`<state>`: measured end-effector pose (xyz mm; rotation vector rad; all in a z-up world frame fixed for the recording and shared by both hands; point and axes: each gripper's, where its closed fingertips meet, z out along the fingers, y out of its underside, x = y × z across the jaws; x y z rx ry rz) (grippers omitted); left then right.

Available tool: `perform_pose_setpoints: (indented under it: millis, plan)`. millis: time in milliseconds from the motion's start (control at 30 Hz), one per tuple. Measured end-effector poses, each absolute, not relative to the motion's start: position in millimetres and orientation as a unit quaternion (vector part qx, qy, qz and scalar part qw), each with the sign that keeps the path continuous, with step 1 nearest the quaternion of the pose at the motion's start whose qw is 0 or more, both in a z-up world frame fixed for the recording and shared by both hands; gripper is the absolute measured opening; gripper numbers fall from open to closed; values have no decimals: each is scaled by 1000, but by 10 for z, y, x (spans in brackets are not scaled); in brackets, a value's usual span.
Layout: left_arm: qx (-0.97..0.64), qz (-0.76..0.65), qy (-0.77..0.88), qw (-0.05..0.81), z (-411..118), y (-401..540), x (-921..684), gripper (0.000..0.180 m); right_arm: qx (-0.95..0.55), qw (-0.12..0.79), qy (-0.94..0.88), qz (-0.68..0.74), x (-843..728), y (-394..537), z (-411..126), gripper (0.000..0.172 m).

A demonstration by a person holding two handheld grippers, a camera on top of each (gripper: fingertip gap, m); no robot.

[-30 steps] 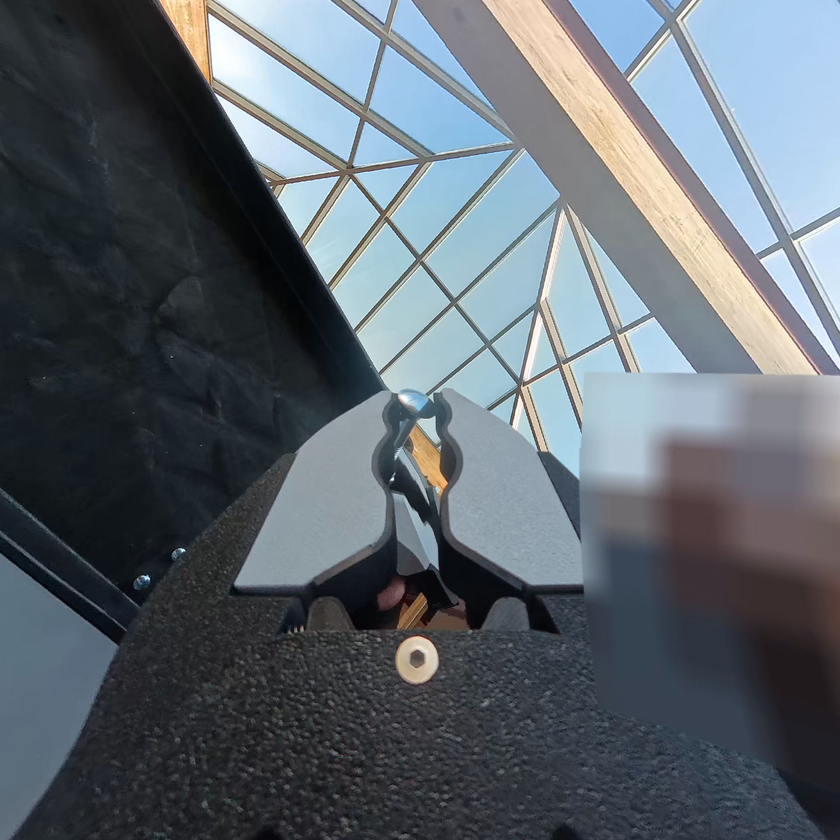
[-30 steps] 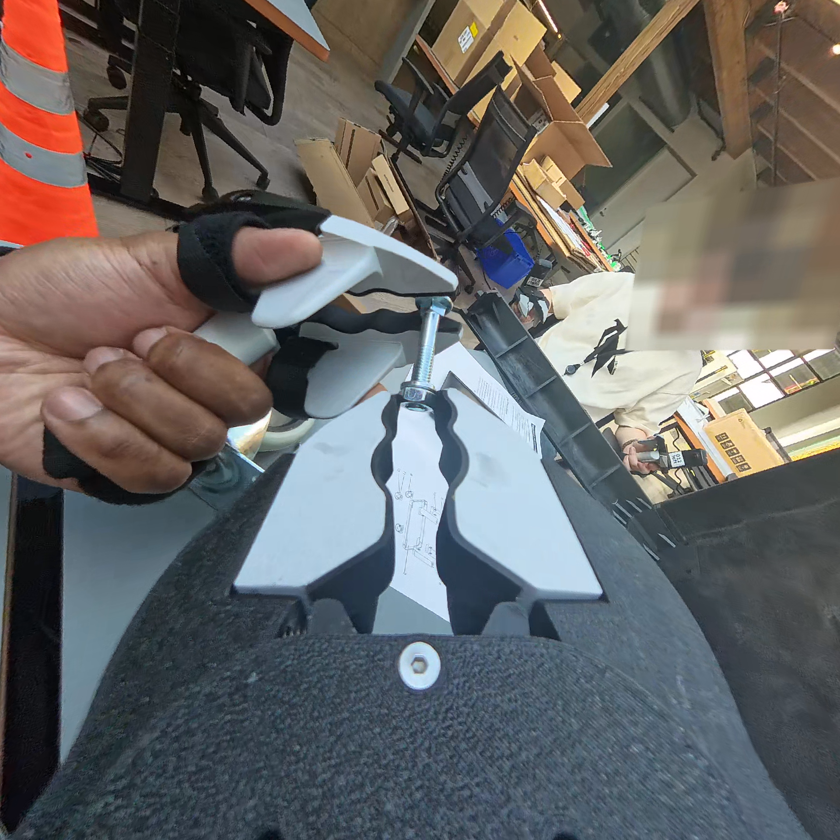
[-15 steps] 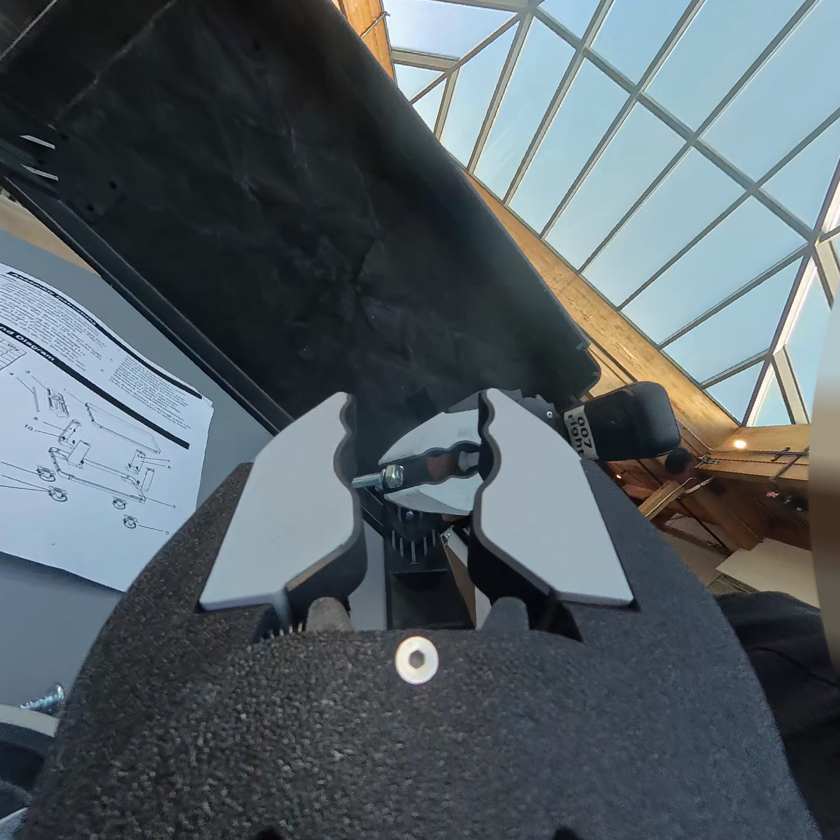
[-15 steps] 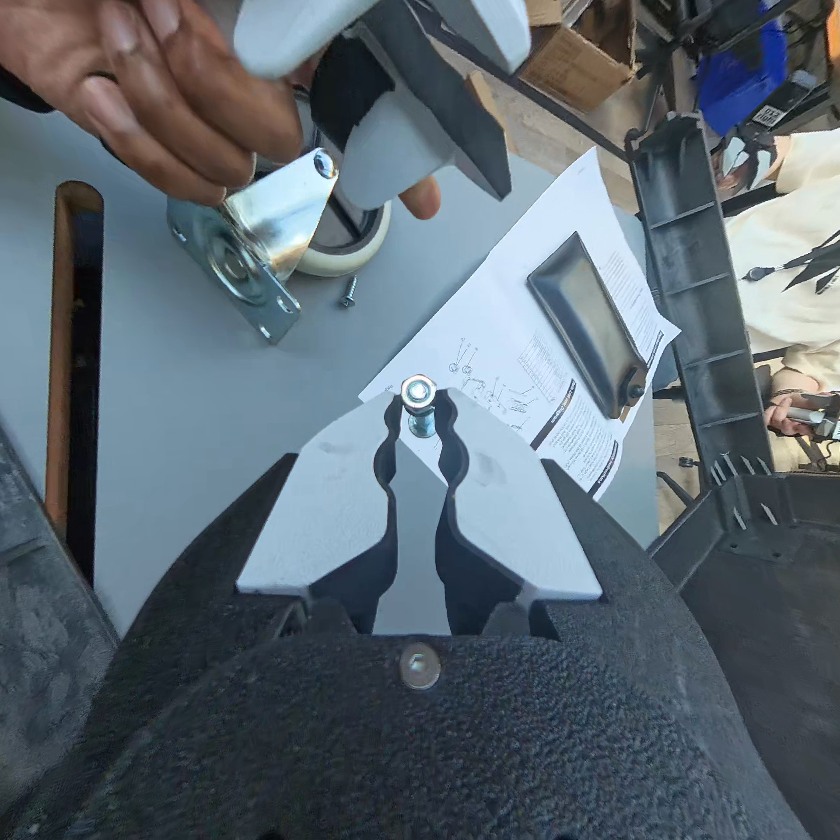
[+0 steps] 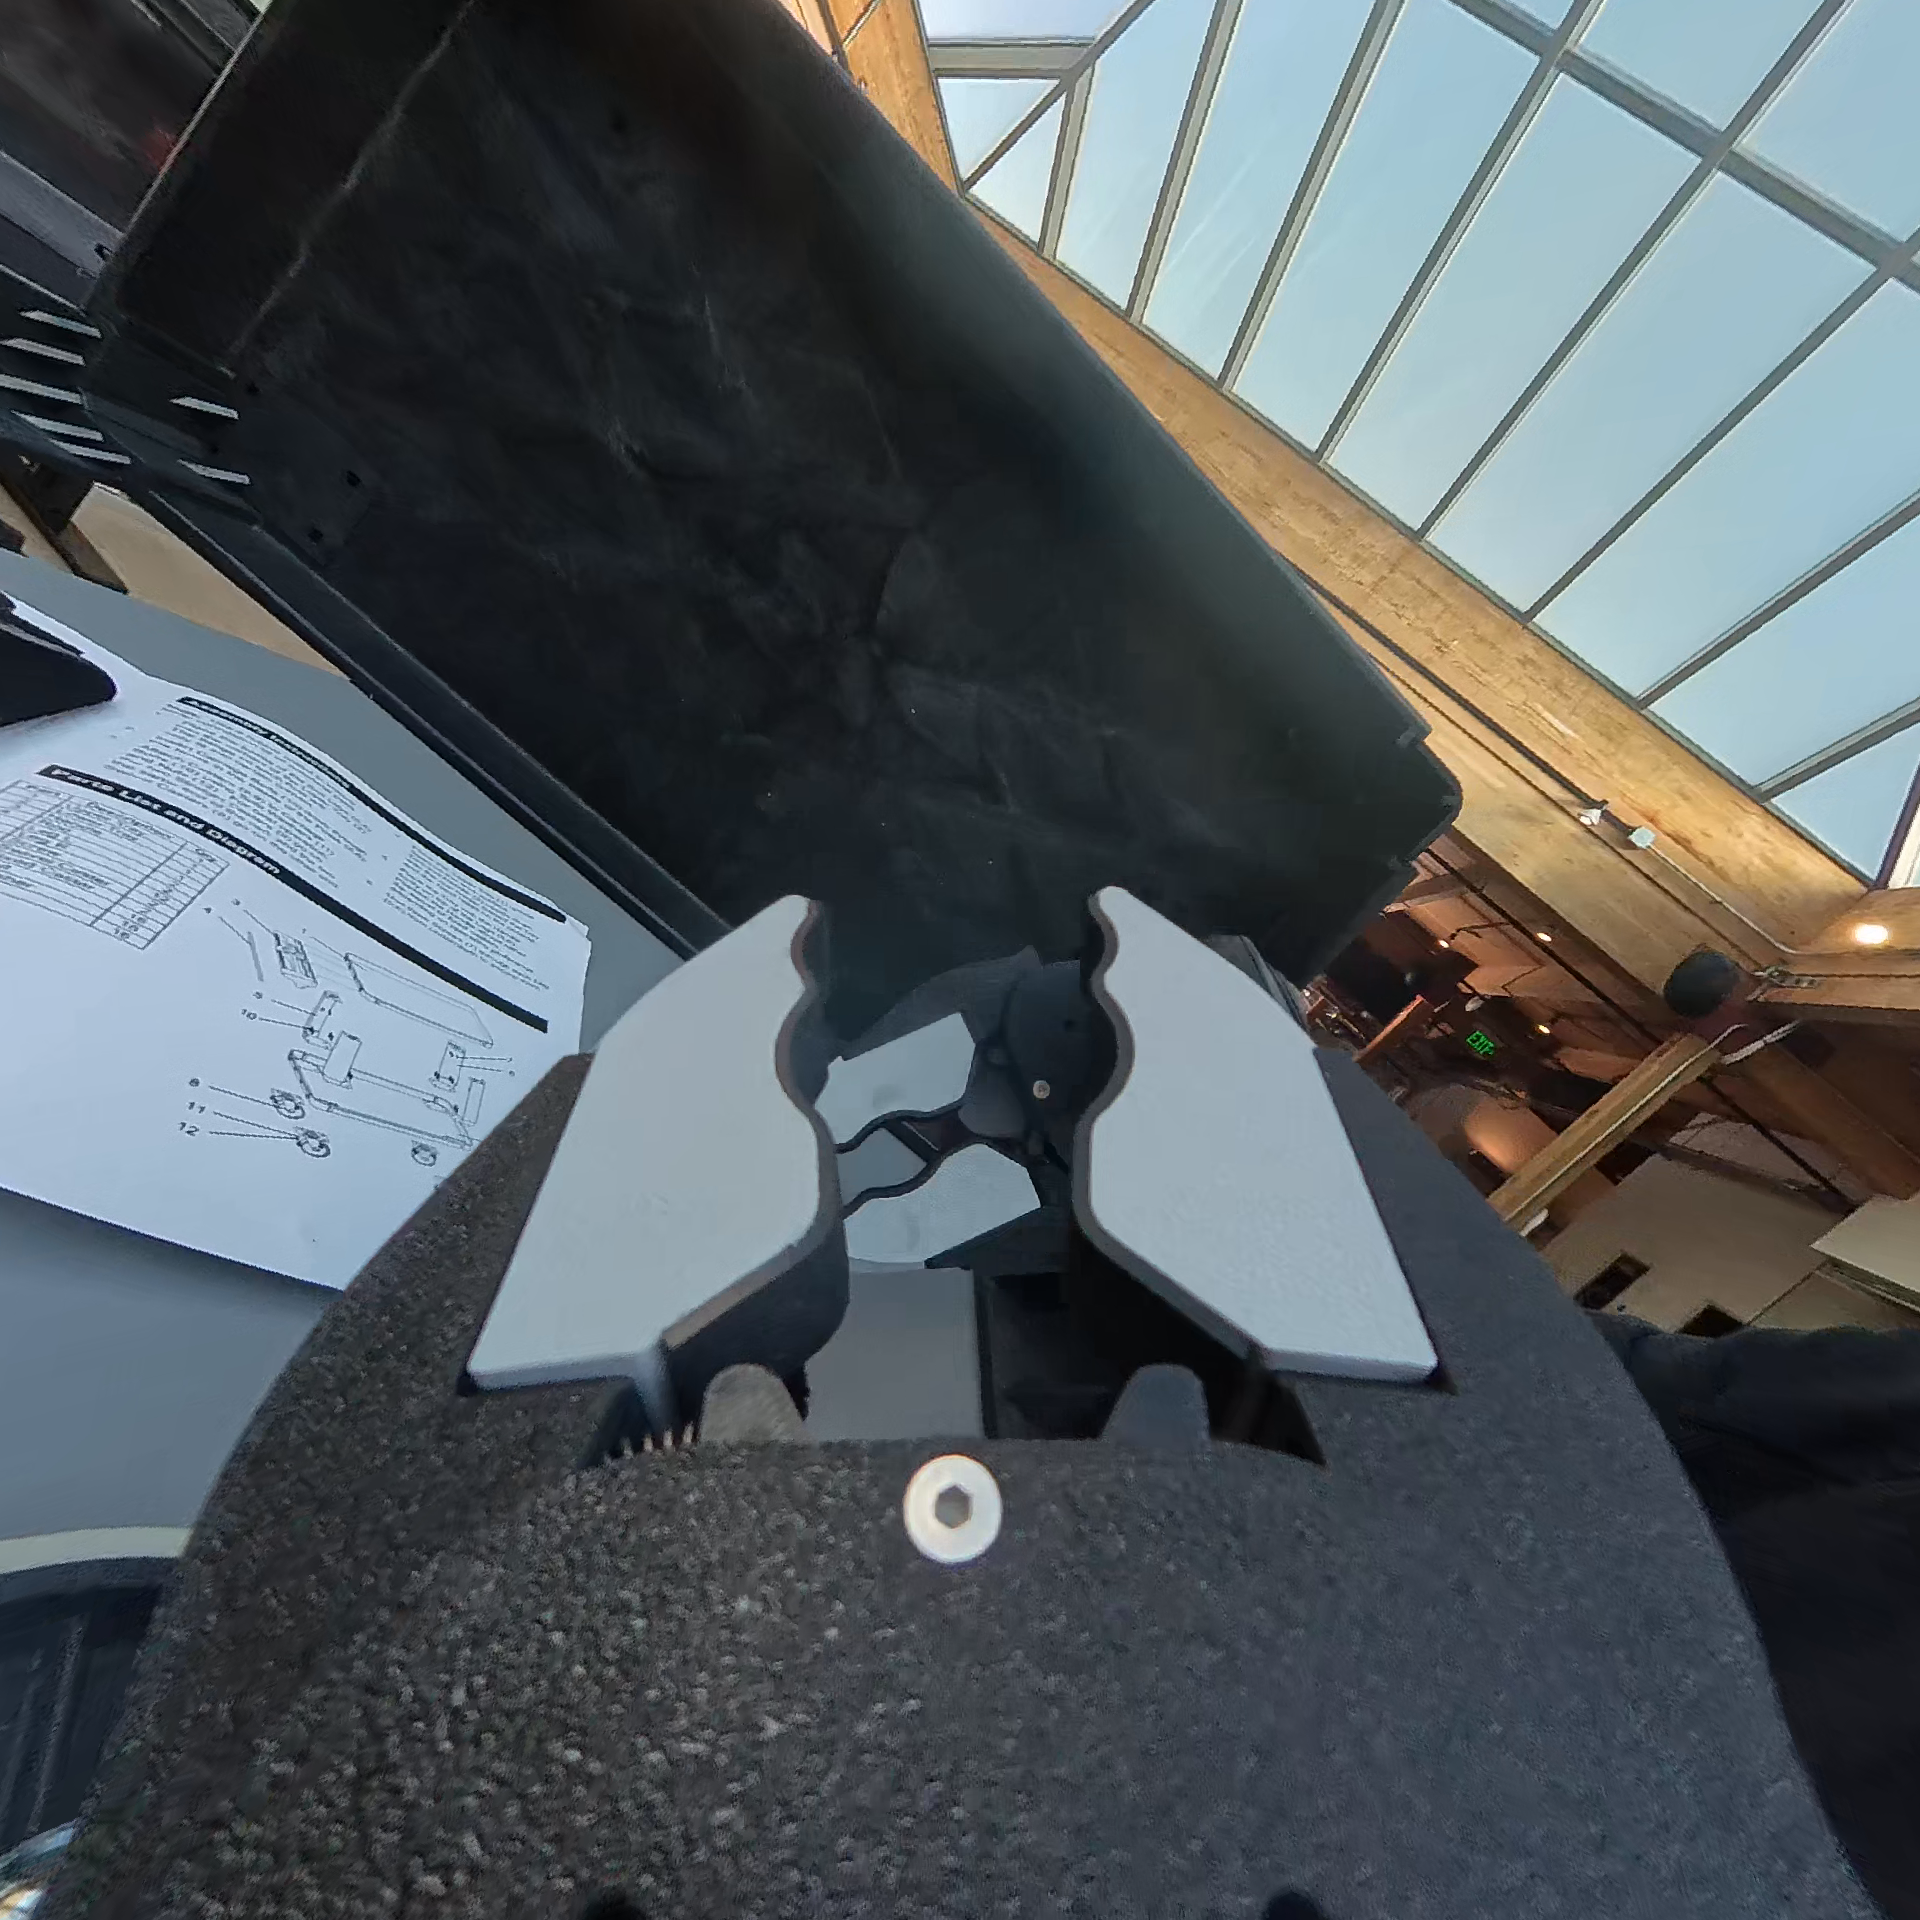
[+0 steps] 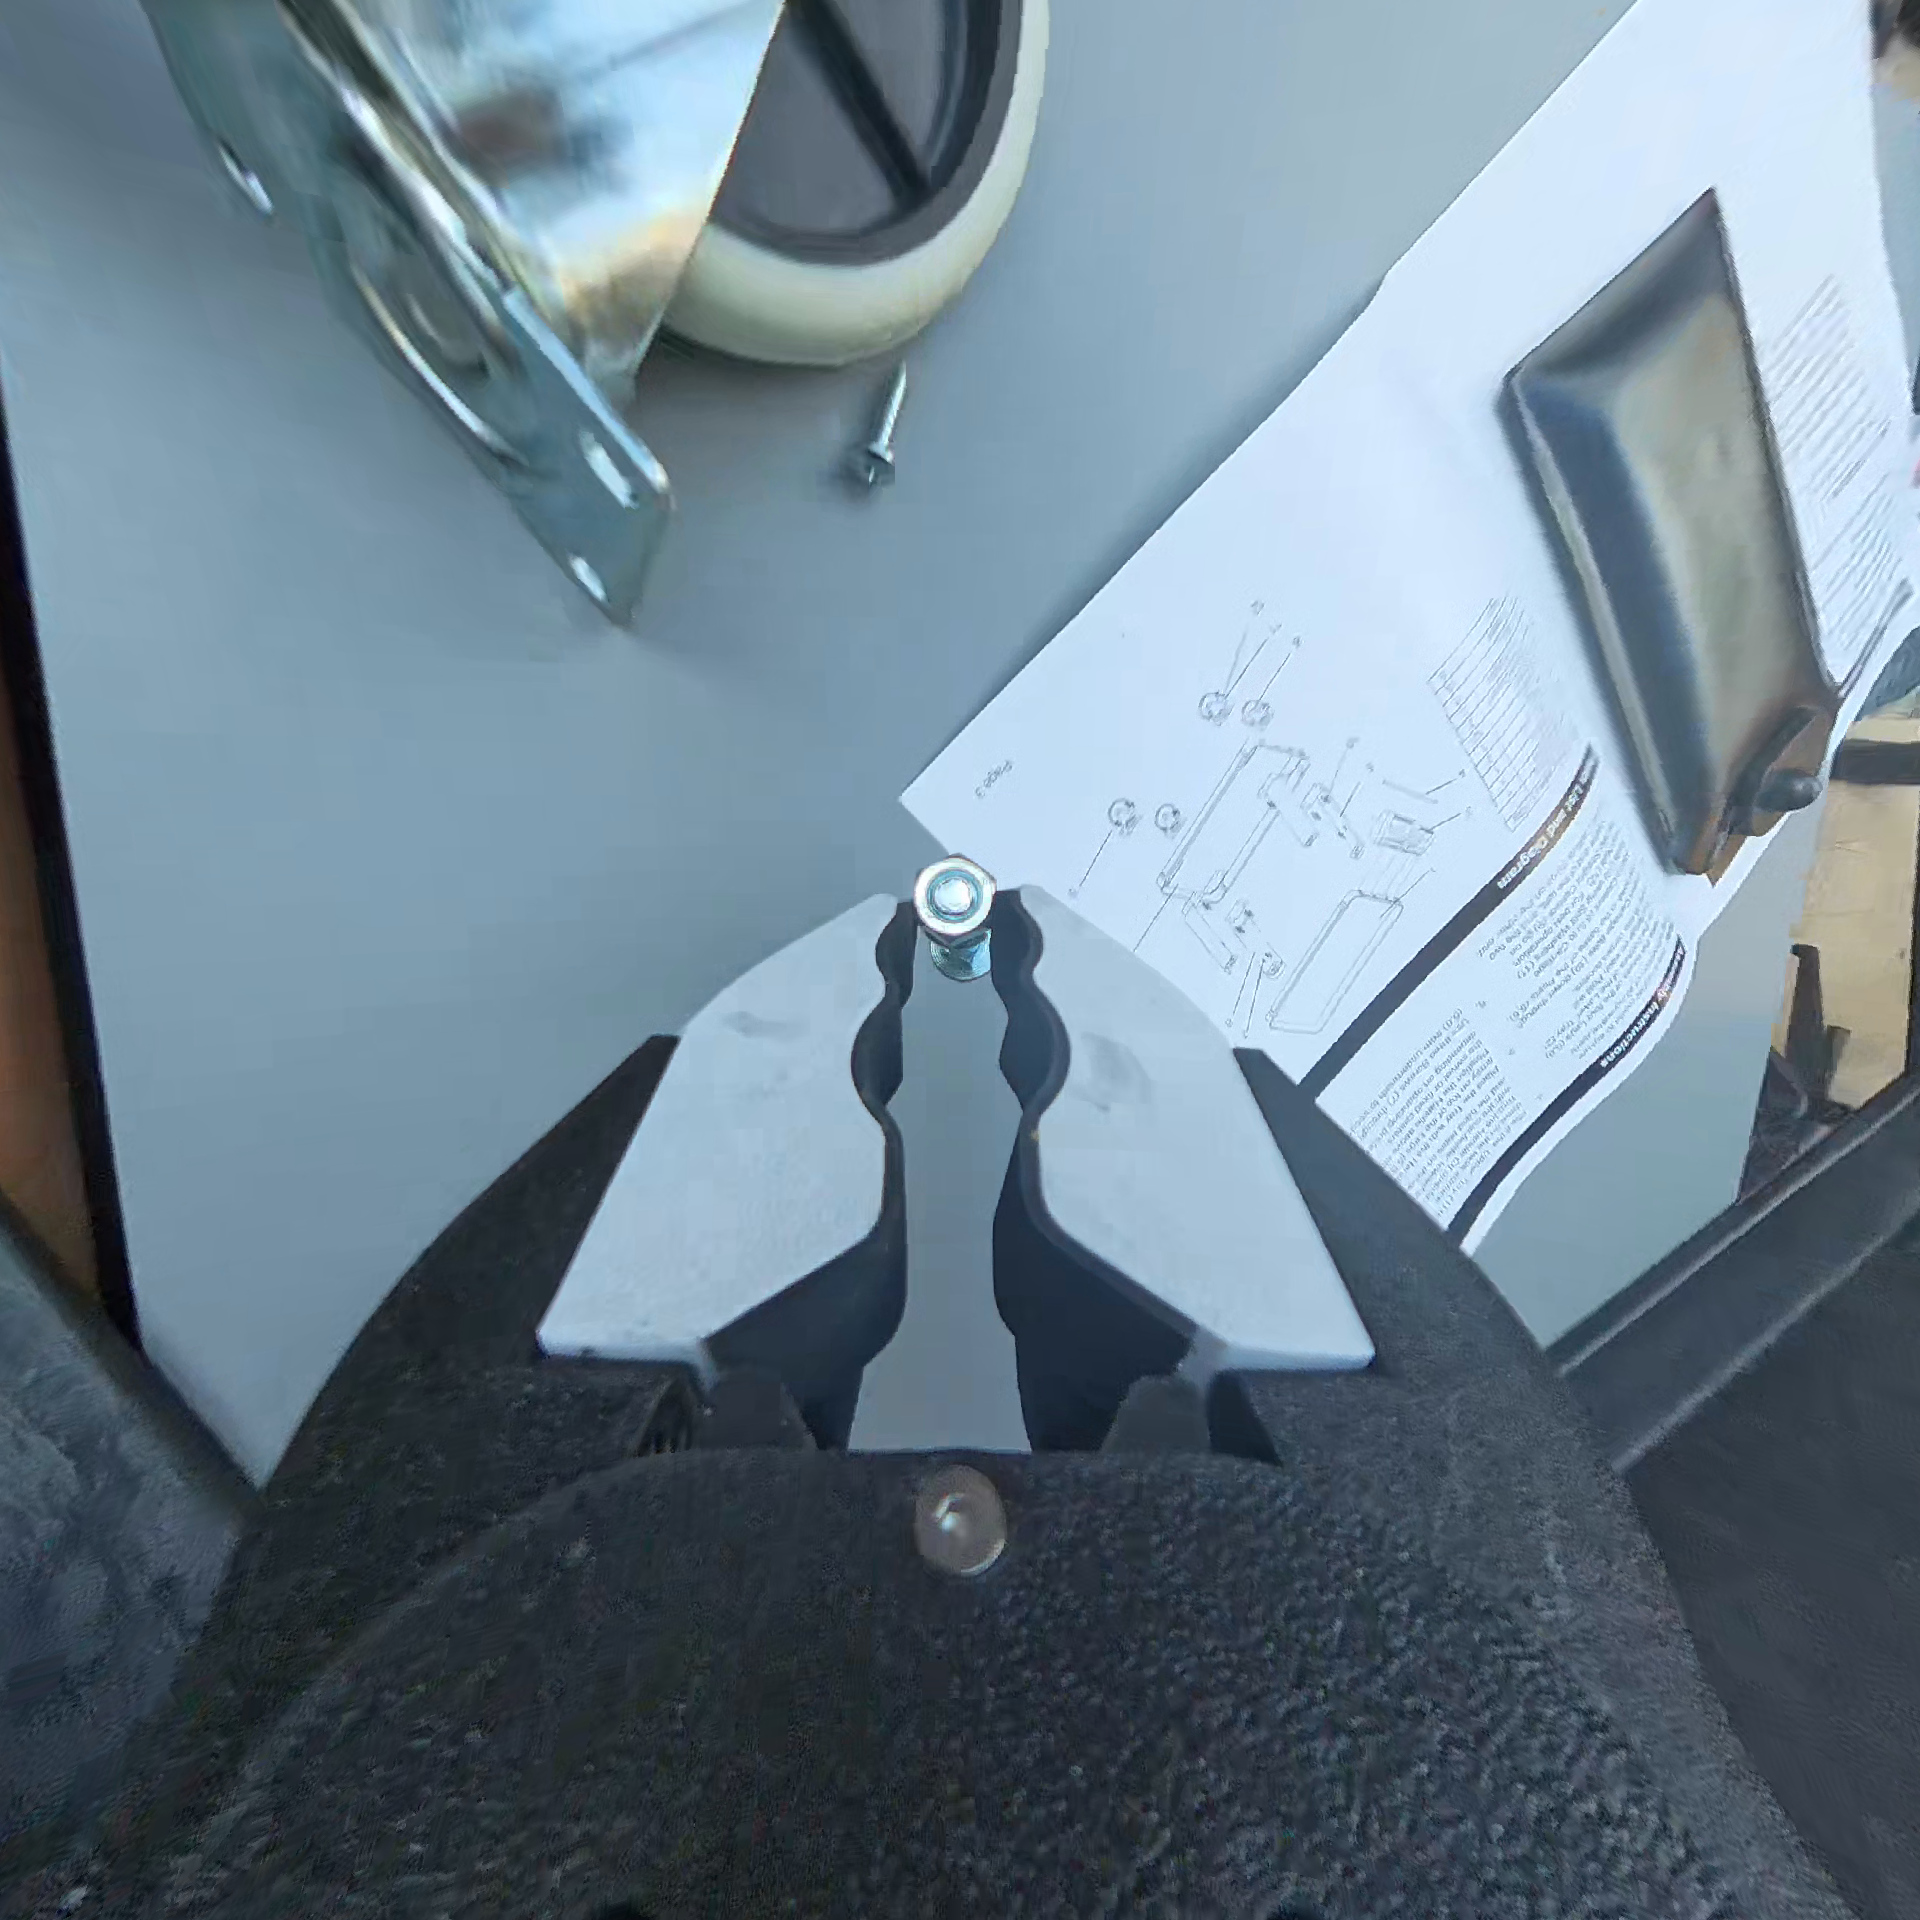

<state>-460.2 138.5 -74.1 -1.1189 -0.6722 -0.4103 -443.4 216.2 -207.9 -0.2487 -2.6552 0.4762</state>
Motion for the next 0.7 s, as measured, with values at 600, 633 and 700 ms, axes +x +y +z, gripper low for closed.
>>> perform_pose_setpoints:
  millis: [600, 633, 700]
  plan:
    - [-516, -135, -311, 787, -780, 1215, -4800, 42, -78, 98, -986, 113, -4167, 2020, -2644, 15]
    - [-516, -130, -308, 788, -775, 1208, -4804, 42, -79, 99, -985, 117, -4150, 2030, -2624, 15]
    - [-519, -119, -304, 790, -774, 1192, -4815, 42, -81, 103, -983, 132, -4113, 2046, -2562, 18]
